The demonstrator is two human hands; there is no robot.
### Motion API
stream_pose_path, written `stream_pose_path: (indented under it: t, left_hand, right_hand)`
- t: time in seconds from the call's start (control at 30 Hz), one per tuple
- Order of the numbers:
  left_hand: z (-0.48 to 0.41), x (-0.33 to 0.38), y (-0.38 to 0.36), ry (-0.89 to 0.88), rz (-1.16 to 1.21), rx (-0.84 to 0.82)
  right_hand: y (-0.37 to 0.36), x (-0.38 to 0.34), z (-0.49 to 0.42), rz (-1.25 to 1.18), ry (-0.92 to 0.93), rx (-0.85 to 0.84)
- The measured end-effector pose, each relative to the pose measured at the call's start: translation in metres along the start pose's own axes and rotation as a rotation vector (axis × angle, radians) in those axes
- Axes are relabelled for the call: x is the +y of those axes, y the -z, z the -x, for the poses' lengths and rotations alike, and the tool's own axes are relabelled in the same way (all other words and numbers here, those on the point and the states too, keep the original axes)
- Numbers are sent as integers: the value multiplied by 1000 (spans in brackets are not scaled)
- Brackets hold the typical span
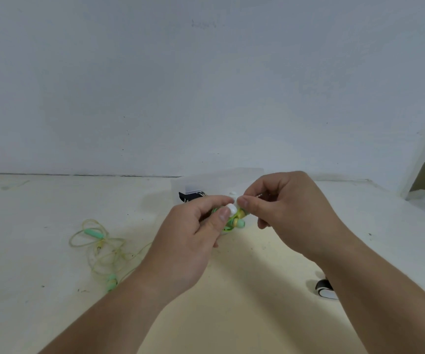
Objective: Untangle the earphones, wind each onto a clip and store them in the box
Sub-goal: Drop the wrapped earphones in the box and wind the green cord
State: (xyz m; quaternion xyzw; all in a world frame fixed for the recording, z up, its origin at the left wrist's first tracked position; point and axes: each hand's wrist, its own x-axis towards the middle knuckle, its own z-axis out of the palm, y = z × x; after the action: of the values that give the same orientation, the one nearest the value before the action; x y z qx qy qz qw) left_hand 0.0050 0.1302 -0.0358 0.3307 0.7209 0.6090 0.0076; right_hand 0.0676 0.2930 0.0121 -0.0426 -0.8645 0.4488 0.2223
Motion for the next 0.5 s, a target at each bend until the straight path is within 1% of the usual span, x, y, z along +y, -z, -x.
stream_pose_path:
  t: [0.17, 0.4, 0.5]
  left_hand:
    - [2, 0, 2, -19, -50, -80]
    - [4, 11, 3, -30, -108, -72]
    - [4, 12, 4, -10, -104, -75]
  right_hand:
    - [0, 1, 0, 108, 30, -15]
    - [-6, 0, 4, 159, 107, 1]
    - [-8, 0, 4, 121, 115, 1]
